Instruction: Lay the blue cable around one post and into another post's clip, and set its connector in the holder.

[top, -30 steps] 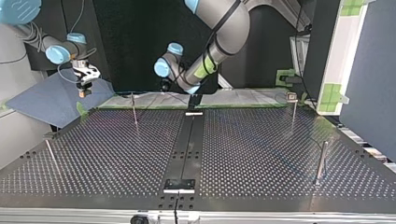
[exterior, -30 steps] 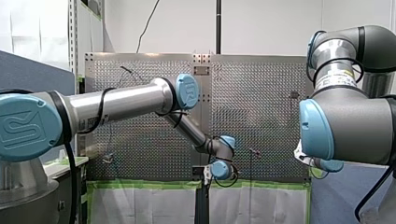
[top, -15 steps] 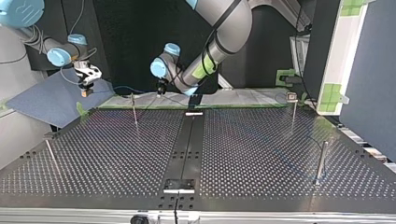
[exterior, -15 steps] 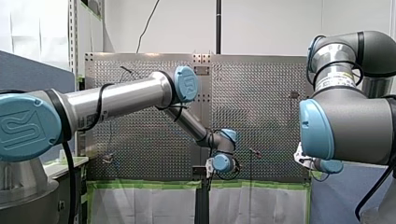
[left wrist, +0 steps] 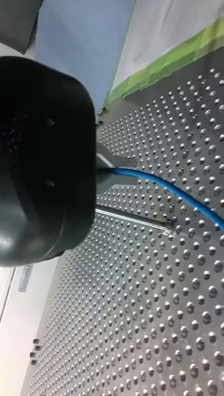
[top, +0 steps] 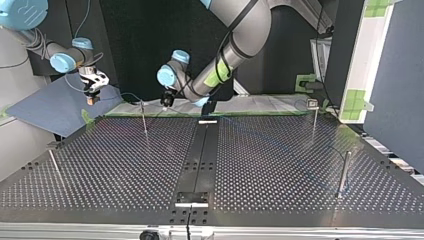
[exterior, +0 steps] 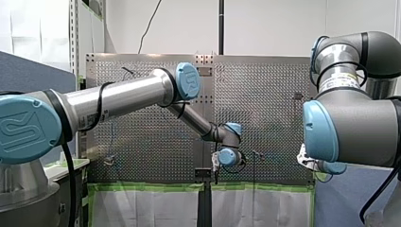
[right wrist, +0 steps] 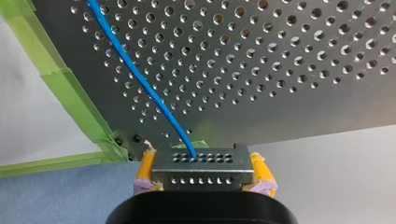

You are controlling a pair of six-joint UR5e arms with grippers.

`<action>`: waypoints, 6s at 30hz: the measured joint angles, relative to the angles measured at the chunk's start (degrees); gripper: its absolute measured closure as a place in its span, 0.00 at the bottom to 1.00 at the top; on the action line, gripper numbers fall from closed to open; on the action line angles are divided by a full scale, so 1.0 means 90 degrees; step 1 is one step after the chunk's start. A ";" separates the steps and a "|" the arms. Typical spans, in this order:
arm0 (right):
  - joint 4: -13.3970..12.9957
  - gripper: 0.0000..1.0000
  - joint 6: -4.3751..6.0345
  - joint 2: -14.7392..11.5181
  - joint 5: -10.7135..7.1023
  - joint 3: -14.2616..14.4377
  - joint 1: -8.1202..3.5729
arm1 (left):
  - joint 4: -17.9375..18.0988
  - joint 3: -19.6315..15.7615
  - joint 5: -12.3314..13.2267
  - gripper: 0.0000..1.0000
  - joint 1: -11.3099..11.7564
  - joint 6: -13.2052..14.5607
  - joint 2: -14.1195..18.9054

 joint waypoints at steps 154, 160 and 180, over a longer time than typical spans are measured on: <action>0.0215 1.00 0.0263 0.0063 -0.0003 -0.0728 0.0227 | -0.0212 -0.1157 0.0644 0.00 -0.0356 0.0597 0.0955; 0.0226 1.00 0.0256 0.0075 -0.0004 -0.0728 0.0228 | -0.0263 -0.1166 0.0581 0.00 -0.0332 0.0554 0.0957; 0.0203 1.00 0.0338 0.0105 -0.0004 -0.0728 0.0204 | 0.0579 -0.2264 -0.0270 0.00 -0.0194 0.0514 0.2011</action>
